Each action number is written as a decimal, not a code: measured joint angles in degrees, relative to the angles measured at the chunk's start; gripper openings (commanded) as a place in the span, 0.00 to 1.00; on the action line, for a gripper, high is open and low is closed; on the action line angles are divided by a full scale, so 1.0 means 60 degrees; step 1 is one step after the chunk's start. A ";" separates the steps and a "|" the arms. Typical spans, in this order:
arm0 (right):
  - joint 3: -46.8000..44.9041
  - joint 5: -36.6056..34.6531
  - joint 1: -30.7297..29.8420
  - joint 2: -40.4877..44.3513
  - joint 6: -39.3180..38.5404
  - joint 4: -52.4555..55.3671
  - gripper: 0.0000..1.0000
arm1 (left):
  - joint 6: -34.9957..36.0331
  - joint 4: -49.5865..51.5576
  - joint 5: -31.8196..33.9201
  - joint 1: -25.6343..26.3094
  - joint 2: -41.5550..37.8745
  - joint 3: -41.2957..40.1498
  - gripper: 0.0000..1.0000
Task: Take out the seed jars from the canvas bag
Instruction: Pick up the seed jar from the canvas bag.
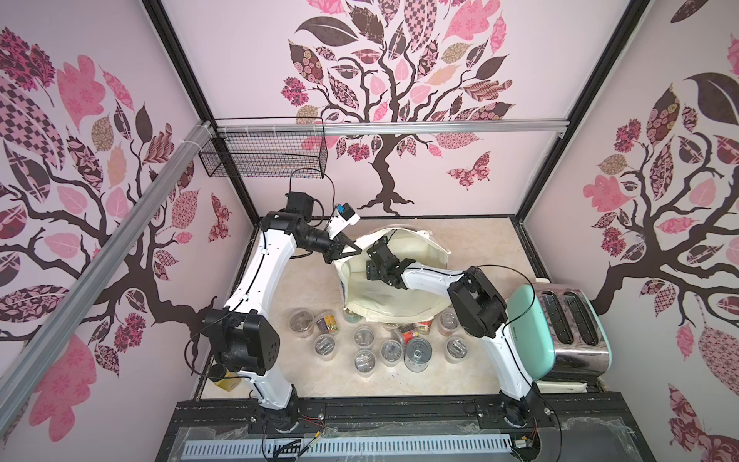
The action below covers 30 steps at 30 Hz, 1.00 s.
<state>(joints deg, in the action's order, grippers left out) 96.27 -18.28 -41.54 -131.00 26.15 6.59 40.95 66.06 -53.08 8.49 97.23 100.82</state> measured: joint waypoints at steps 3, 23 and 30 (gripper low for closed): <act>-0.0240 0.0157 0.0026 0.0266 0.0117 -0.0062 0.70 | -0.0208 -0.0102 0.0047 0.0015 0.0000 0.0000 0.00; -0.2197 0.1931 0.0124 0.3421 0.0849 -0.0004 0.67 | -0.1902 -0.1071 0.0532 -0.0015 0.0087 0.0204 0.00; -0.3096 0.2371 0.0127 0.5508 0.0965 0.0284 0.66 | -0.2816 -0.1118 0.0867 -0.0419 0.1443 0.1982 0.00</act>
<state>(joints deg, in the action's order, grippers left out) 77.69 -4.05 -40.77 -97.95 31.94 8.29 24.05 59.35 -47.88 5.98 105.89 112.71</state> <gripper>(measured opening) 0.693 0.046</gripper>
